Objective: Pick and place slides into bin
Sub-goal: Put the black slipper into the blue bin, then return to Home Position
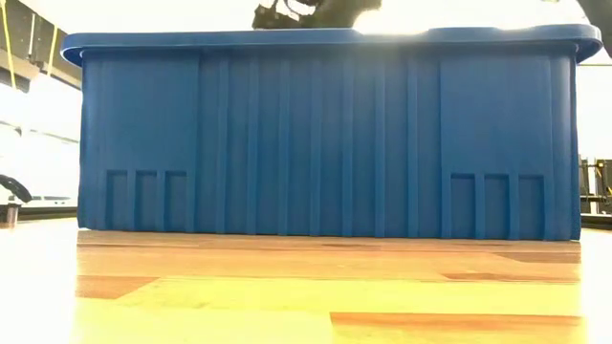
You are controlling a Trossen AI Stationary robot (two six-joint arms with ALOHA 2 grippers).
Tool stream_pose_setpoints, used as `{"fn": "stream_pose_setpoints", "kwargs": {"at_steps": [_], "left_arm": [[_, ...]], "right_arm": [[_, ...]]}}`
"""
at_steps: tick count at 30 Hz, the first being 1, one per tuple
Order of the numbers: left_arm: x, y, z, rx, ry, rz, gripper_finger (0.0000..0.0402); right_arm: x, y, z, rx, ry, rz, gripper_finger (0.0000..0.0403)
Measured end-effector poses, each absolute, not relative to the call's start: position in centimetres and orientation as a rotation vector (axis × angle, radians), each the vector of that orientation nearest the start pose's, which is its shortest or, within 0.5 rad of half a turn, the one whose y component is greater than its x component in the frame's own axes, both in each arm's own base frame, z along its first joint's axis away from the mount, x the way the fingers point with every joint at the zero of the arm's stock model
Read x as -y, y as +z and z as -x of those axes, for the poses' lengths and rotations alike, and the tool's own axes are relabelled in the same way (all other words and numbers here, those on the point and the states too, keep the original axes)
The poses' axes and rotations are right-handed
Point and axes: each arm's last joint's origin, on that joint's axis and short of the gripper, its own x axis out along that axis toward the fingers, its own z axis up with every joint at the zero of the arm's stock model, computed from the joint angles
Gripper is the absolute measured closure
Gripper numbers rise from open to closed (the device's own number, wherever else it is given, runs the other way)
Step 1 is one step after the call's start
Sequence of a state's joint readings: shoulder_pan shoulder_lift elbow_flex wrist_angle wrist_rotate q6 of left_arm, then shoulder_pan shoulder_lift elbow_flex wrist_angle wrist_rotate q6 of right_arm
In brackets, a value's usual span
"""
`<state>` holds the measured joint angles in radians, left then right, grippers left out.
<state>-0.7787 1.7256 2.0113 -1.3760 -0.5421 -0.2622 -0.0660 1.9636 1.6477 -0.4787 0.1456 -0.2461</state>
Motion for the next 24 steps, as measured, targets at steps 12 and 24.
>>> {"fn": "stream_pose_setpoints", "kwargs": {"at_steps": [12,24], "left_arm": [[21.3,40.8,-23.8,-0.874,-0.033,-0.378,0.0286],[21.4,40.9,-23.9,-0.873,-0.044,-0.352,0.0286]], "right_arm": [[3.3,24.6,-43.8,-0.808,0.011,0.264,0.0295],[1.3,29.1,-43.6,-0.817,-0.177,0.272,0.023]]}}
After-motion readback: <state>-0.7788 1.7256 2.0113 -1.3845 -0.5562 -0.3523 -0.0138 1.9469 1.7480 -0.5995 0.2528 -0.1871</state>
